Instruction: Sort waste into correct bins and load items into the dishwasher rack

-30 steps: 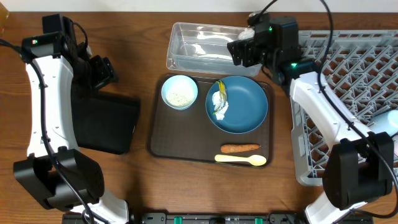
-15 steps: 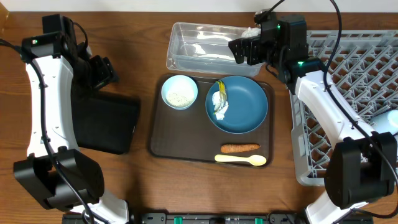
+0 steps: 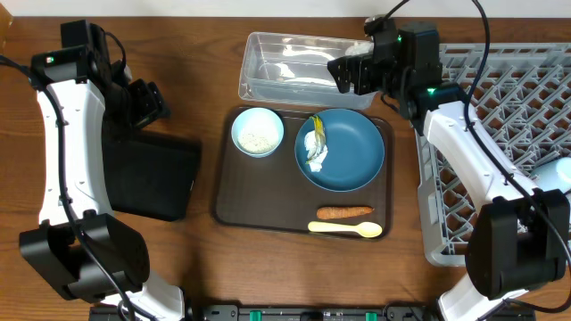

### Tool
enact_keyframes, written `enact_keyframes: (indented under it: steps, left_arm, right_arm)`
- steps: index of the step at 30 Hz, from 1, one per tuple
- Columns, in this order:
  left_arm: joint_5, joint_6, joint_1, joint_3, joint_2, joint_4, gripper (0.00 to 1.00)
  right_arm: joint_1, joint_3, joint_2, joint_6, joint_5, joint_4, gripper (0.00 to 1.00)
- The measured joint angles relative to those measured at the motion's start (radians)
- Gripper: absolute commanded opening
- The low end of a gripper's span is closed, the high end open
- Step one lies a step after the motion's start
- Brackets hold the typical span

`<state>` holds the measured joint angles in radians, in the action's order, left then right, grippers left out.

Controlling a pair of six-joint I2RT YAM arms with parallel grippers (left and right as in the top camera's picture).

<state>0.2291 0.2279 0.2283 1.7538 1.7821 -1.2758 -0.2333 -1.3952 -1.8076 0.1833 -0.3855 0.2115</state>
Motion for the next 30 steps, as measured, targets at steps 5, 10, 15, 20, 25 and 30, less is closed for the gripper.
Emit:
enact_keyframes:
  steps: [5,10,15,20,25,30]
  left_arm:
    - [0.0,0.0,0.0,0.0,0.0,0.0,0.76]
    - [0.0,0.0,0.0,0.0,0.0,-0.001,0.76]
    - [0.0,0.0,0.0,0.0,0.0,-0.002,0.76]
    - [0.0,0.0,0.0,0.0,0.0,-0.002,0.76]
    - [0.0,0.0,0.0,0.0,0.0,-0.002,0.76]
    - [0.0,0.0,0.0,0.0,0.0,-0.002,0.76]
  right_arm:
    - [0.0,0.0,-0.011,0.0,0.048,0.047,0.91]
    - [0.0,0.0,-0.051,0.0,0.066,0.066,0.9]
    - [0.0,0.0,-0.083,0.0,0.075,0.082,0.89]
    - [0.0,0.0,-0.084,-0.001,0.1,0.098,0.88]
    - [0.0,0.0,-0.084,-0.001,0.123,0.127,0.86]
    - [0.0,0.0,-0.084,-0.001,0.135,0.132,0.85]
